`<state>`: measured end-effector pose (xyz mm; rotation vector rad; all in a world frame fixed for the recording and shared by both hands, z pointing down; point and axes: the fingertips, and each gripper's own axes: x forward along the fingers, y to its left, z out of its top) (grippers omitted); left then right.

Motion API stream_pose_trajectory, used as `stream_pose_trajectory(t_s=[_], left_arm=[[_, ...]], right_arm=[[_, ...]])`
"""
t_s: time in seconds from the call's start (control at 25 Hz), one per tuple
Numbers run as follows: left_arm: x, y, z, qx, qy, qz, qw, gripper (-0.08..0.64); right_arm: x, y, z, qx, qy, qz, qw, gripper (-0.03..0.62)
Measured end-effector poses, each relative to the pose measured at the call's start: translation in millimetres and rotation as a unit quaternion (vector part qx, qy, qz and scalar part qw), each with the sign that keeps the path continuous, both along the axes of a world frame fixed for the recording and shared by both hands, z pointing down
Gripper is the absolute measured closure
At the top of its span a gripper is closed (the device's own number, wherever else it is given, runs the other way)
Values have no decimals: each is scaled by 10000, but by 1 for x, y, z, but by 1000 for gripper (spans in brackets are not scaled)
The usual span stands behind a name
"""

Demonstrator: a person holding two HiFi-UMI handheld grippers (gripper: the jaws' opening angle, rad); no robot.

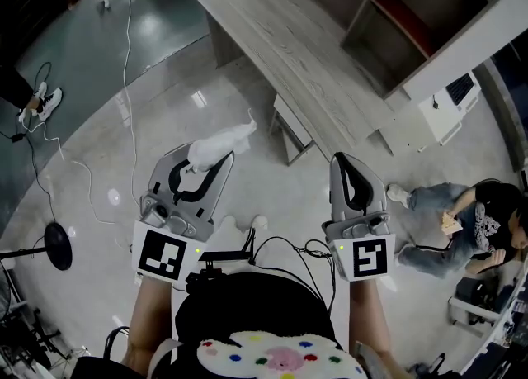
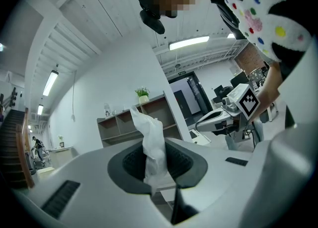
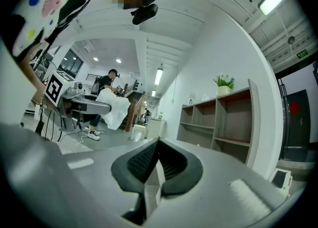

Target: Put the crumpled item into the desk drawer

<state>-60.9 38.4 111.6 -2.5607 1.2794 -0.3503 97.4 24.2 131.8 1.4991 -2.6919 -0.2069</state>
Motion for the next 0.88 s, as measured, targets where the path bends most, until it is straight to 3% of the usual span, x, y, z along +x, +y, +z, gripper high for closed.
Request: stream_pose_trajectory(t_s=[0.24, 0.4, 0.88], left_arm=[[-2, -8, 0, -26, 206, 2, 9998, 497], [-2, -17, 7, -33, -8, 174, 9998, 497], [-14, -40, 40, -415, 112, 484, 9979, 497]], right_arm=[[3, 4, 3, -40, -78, 255, 9996, 583], [4, 2, 8, -121, -87, 441, 9989, 583], [-16, -18, 40, -433, -159, 587, 9972, 583]])
